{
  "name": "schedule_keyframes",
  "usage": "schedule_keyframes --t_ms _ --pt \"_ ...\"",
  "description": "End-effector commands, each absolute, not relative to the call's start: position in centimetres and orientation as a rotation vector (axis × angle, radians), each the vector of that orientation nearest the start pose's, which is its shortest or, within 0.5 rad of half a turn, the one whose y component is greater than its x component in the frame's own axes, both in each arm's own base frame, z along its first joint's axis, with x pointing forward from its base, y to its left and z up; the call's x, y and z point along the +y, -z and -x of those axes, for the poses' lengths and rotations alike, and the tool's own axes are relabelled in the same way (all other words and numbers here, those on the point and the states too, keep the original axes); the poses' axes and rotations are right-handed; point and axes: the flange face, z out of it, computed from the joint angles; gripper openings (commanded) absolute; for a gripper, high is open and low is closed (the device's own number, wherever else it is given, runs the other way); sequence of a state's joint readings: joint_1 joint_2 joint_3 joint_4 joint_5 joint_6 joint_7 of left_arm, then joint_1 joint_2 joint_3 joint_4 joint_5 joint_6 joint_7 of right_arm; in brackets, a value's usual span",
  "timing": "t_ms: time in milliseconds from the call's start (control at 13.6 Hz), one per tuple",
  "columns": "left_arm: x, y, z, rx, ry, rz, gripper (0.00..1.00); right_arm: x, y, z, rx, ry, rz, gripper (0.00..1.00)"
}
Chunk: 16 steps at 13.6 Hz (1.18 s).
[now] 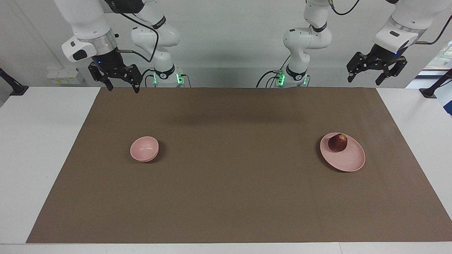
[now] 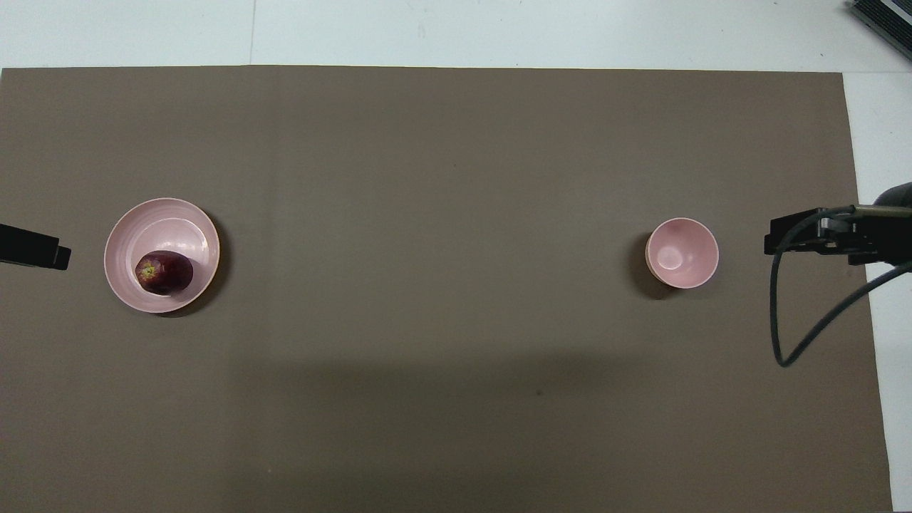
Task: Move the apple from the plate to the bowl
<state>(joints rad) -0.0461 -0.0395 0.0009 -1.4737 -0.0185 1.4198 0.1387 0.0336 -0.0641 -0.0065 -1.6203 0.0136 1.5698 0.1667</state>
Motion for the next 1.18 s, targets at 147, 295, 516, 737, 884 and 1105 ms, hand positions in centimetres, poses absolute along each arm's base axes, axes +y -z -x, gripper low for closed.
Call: schedule_keyframes --t_ms 147,295,516,737,884,1105 --pt "-2.63 -67.99 -52.15 0.302 0.006 3.147 1.00 1.49 -63.98 -53.09 0.241 0.021 3.114 1.00" --pt "-2.63 -67.99 -52.15 0.297 0.006 3.147 1.00 1.49 -63.97 -53.08 0.239 0.019 3.114 1.00" --pt "-2.45 -67.99 -52.16 0.285 0.006 3.147 1.00 1.41 -63.98 -53.10 0.244 0.021 3.114 1.00" --pt "-2.46 -67.91 -52.00 0.273 -0.011 3.150 1.00 1.41 -63.98 -53.10 0.244 0.021 3.114 1.00" --pt "-2.62 -68.04 -52.06 0.280 0.004 3.149 1.00 1.41 -63.97 -53.08 0.244 0.019 3.114 1.00" --pt "-2.61 -67.73 -51.86 0.295 -0.001 3.148 1.00 1.41 -63.98 -53.10 0.241 0.021 3.114 1.00"
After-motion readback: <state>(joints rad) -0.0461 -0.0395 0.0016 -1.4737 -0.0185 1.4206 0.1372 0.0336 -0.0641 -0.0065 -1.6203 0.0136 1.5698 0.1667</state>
